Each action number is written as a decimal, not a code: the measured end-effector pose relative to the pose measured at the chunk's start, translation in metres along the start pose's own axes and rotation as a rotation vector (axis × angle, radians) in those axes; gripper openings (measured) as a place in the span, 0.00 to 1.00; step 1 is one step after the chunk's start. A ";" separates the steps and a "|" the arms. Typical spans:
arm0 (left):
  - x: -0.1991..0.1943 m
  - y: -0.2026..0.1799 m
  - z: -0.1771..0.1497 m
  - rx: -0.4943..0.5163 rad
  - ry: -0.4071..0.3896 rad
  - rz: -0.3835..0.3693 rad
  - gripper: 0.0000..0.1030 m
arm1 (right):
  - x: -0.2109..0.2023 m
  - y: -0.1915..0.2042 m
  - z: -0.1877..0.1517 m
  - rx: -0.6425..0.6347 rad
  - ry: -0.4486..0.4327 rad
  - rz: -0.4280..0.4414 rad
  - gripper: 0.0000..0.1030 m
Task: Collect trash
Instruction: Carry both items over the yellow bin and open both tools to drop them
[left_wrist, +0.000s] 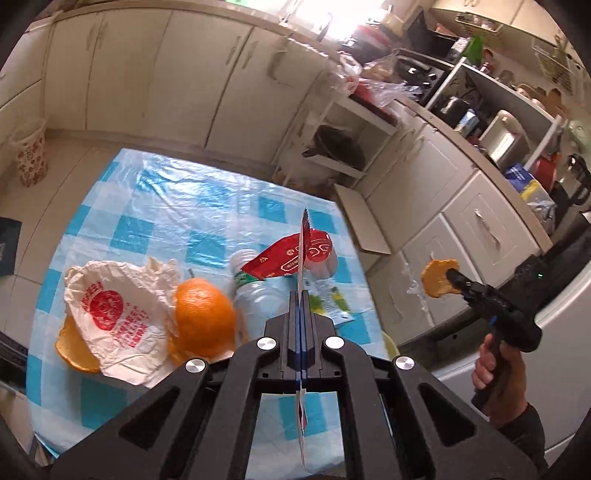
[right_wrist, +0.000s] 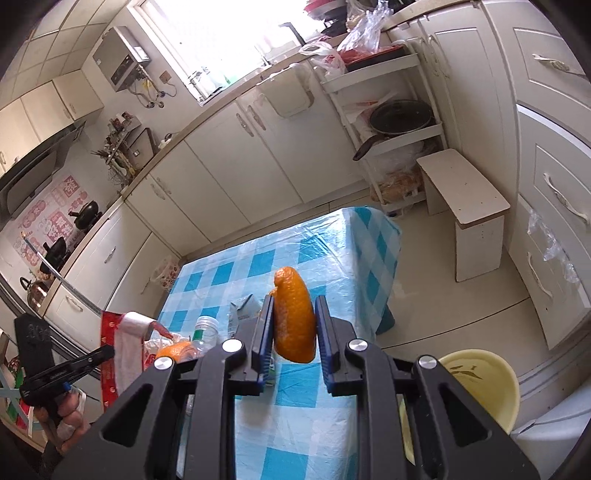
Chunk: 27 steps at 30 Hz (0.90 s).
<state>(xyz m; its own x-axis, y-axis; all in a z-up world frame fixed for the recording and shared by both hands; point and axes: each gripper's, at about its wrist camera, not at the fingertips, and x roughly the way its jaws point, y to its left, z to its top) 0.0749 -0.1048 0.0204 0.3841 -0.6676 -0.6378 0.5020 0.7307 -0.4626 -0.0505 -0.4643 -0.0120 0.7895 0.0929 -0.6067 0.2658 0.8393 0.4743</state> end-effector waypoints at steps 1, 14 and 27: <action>-0.002 -0.013 -0.001 0.018 -0.005 -0.023 0.00 | -0.003 -0.006 0.000 0.011 -0.002 -0.017 0.22; 0.081 -0.176 -0.057 0.161 0.174 -0.226 0.00 | 0.003 -0.122 -0.040 0.184 0.203 -0.300 0.22; 0.242 -0.227 -0.140 0.075 0.432 -0.031 0.00 | -0.003 -0.194 -0.055 0.478 0.193 -0.275 0.46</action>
<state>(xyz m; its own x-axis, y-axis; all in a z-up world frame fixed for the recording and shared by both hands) -0.0546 -0.4123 -0.1143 0.0168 -0.5564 -0.8307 0.5691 0.6885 -0.4496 -0.1344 -0.5976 -0.1372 0.5529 0.0394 -0.8323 0.7021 0.5159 0.4908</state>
